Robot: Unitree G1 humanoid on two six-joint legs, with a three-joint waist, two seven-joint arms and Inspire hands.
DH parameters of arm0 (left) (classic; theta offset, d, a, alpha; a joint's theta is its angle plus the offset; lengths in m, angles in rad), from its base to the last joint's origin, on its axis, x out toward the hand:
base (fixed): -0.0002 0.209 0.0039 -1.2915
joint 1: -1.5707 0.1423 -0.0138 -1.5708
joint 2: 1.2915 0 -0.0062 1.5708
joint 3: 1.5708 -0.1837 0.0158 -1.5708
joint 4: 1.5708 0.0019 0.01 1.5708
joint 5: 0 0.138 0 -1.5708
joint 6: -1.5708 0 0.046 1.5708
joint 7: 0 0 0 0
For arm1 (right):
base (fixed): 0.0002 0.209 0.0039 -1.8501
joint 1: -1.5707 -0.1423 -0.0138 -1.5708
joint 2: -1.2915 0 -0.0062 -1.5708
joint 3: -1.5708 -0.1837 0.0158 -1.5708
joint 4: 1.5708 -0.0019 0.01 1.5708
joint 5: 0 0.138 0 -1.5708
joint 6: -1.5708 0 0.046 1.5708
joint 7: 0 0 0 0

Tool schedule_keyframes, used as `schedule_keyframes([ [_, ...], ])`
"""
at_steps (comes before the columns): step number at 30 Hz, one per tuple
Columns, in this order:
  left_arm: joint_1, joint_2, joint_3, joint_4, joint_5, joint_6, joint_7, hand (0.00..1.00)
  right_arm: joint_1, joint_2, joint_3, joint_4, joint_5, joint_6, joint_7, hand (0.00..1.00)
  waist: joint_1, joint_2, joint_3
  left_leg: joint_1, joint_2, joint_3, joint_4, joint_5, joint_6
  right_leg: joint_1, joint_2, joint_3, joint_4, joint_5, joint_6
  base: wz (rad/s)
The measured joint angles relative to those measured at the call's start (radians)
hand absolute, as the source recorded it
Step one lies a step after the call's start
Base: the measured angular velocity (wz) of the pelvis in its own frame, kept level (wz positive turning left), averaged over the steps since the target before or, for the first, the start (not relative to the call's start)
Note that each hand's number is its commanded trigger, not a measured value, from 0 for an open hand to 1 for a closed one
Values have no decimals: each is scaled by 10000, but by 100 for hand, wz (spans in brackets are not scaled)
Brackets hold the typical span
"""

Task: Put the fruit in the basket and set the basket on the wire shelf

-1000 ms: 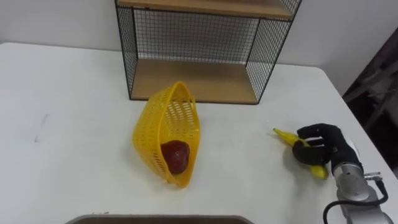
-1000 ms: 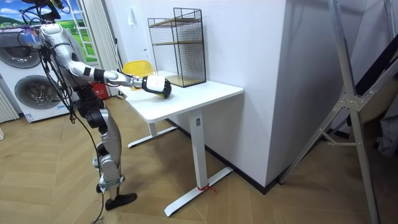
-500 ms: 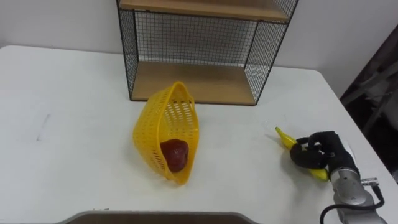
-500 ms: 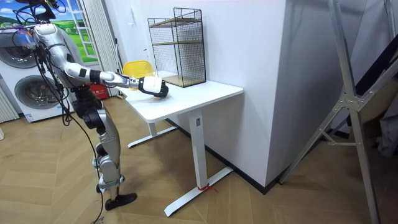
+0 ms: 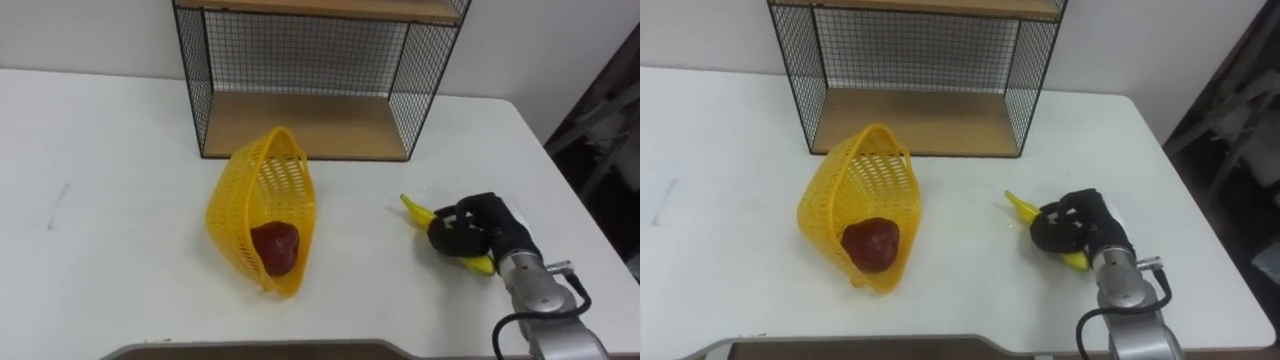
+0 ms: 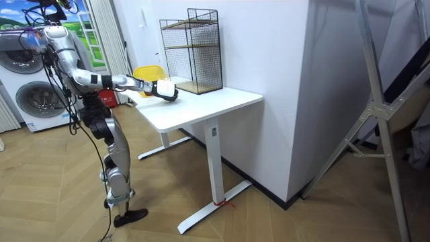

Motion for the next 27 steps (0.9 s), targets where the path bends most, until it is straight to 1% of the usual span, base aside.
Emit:
schedule_keyframes([
  [1,-2,1,12,-3,8,-22,-1,0,26,6,77,-274,-7,12,132,100,9,44,3,-47,-1,-5,0,1,2,-71,-6,-3,41,-1,2,0],
  [2,6,6,19,-2,9,-44,-1,0,25,6,100,-561,-6,12,197,100,10,73,-13,-123,-6,-11,24,4,6,-148,-13,-3,49,-1,2,0],
  [4,32,12,41,39,10,-98,-9,0,26,4,102,-911,-3,-3,236,100,16,128,8,-124,-8,-10,53,8,10,-155,-14,12,50,-2,3,0],
  [6,33,21,44,90,5,-167,-19,0,25,4,103,-1043,-2,-24,246,100,23,155,-5,-119,-6,-13,61,9,8,-145,-16,15,48,-3,4,0],
  [10,-26,21,42,108,4,-358,-218,0,24,0,112,-1527,15,-23,270,100,105,132,-18,-118,-4,66,62,9,8,-154,-19,19,46,-4,6,-2],
  [13,-98,22,40,120,9,-371,-299,0,24,1,111,-2127,28,-22,318,100,165,93,-43,-115,-5,75,78,9,8,-143,-19,20,49,-4,6,-1],
  [16,-101,20,16,149,5,-457,-426,0,23,3,110,-2689,0,-25,564,100,208,76,-46,-103,2,82,76,8,7,-122,-13,23,55,-3,5,0],
  [19,-86,19,12,166,4,-457,-596,0,23,4,111,-2942,15,-25,735,100,264,37,-36,-106,8,75,65,5,4,-110,-9,16,65,3,-4,0],
  [24,-7,13,-14,166,26,-471,-729,0,22,27,253,-3377,12,-24,1125,100,378,63,-18,-158,8,79,71,5,4,-166,-7,16,84,5,-7,0],
  [26,-102,9,-40,166,96,-563,-789,0,20,18,418,-3583,-81,-25,1351,100,532,54,-24,-237,17,114,70,5,2,-276,-2,25,101,11,-16,-4],
  [27,-113,-3,-41,167,115,-607,-787,0,20,22,500,-3722,-102,-24,1514,100,566,52,-11,-294,16,118,74,8,1,-326,-2,26,91,21,-21,-3],
])
